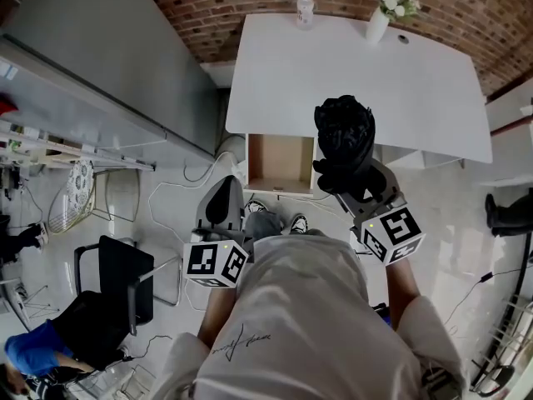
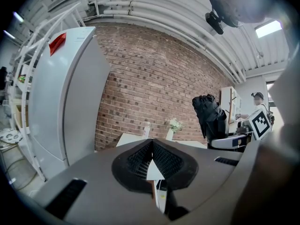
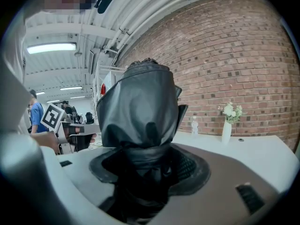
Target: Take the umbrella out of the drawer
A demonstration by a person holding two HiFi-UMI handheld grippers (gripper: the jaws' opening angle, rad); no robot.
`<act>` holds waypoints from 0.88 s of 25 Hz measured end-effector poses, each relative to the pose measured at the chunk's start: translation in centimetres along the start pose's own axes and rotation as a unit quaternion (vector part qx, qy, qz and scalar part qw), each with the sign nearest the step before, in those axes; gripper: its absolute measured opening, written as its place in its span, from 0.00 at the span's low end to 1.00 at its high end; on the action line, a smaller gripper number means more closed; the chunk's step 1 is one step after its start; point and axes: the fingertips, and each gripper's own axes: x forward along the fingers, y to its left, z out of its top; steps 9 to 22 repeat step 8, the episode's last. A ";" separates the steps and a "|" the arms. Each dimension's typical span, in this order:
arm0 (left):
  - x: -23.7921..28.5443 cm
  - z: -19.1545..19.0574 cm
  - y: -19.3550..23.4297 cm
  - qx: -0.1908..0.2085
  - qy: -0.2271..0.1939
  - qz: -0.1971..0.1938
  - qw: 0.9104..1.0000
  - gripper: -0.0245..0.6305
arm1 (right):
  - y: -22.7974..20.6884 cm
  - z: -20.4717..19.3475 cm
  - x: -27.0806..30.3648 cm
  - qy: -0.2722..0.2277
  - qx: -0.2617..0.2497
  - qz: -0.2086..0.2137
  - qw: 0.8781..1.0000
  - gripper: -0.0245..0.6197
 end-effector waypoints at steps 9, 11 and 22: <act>-0.3 0.2 0.0 0.001 0.001 0.002 1.000 0.06 | 0.3 0.4 0.2 -0.003 0.002 0.012 1.000 0.45; -0.3 0.2 0.0 0.001 0.001 0.002 1.000 0.06 | 0.3 0.4 0.2 -0.003 0.002 0.012 1.000 0.45; -0.3 0.2 0.0 0.001 0.001 0.002 1.000 0.06 | 0.3 0.4 0.2 -0.003 0.002 0.012 1.000 0.45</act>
